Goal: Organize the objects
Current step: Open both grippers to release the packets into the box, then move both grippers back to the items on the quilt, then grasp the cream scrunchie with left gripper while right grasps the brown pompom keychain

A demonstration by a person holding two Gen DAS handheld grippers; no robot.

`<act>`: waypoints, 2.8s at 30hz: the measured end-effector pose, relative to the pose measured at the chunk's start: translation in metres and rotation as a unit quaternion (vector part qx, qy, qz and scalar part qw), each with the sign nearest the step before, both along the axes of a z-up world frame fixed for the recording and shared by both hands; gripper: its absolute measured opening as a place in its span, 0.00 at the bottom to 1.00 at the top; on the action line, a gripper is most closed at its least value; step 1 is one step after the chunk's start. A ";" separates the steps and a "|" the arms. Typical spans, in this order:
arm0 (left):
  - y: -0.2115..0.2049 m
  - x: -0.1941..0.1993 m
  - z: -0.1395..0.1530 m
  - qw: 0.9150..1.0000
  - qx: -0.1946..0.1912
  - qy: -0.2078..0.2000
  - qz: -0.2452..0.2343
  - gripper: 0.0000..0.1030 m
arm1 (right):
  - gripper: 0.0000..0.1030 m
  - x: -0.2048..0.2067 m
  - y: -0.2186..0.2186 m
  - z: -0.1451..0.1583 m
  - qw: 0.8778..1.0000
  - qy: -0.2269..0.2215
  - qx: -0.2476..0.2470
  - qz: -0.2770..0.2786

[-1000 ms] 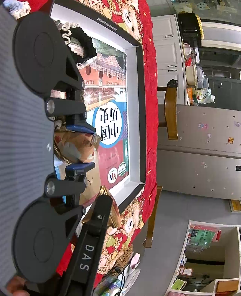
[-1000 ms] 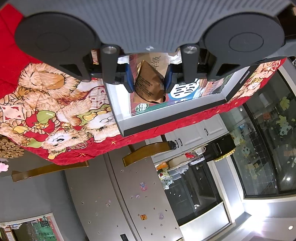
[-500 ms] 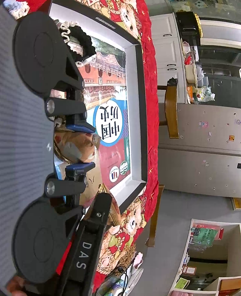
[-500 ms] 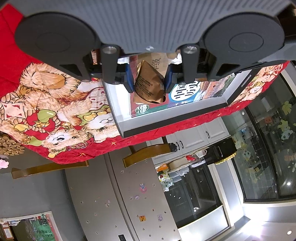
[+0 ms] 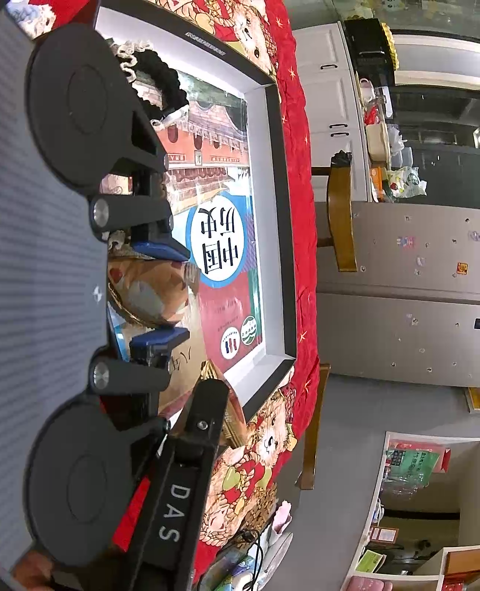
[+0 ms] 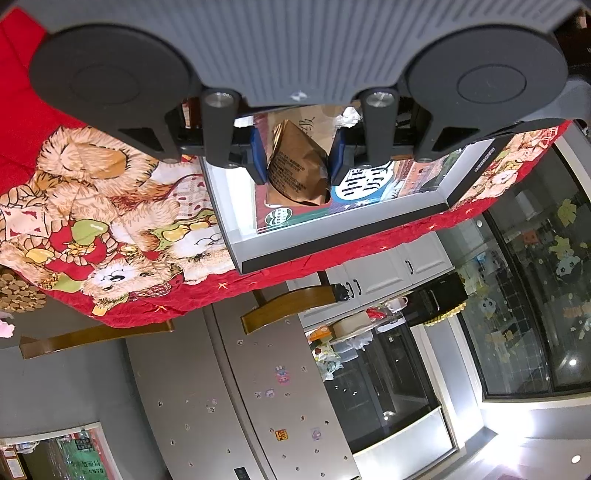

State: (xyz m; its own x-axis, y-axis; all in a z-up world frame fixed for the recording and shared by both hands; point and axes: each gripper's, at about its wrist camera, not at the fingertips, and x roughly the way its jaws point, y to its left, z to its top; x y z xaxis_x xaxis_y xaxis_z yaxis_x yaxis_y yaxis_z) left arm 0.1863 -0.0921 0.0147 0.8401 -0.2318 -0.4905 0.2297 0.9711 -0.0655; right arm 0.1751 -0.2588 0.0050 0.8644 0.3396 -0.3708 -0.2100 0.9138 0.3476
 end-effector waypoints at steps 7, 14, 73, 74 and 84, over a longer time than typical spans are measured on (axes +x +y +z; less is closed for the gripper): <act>0.002 -0.004 0.000 1.000 -0.005 -0.010 0.001 0.61 | 0.47 -0.001 -0.001 0.000 1.000 -0.004 0.010 0.000; 0.008 -0.005 0.003 1.000 -0.019 -0.010 -0.002 0.66 | 0.66 -0.009 -0.007 0.007 0.999 -0.027 0.031 0.002; 0.080 -0.150 0.014 1.000 -0.018 0.013 0.011 0.67 | 0.74 -0.078 0.021 0.030 0.999 0.028 0.036 -0.009; 0.078 -0.150 0.012 1.000 -0.020 0.023 0.002 0.67 | 0.74 -0.078 0.021 0.028 0.998 0.042 0.036 -0.011; 0.063 -0.149 0.000 0.998 0.009 0.052 -0.037 0.67 | 0.74 -0.075 0.033 0.013 0.996 0.085 0.005 0.002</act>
State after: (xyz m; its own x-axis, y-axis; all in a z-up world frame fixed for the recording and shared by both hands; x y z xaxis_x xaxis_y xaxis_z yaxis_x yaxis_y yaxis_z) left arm 0.0376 -0.0289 0.0143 0.7654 -0.2817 -0.5787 0.2935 0.9530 -0.0758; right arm 0.1002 -0.2263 0.0181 0.7886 0.3471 -0.5076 -0.1506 0.9093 0.3879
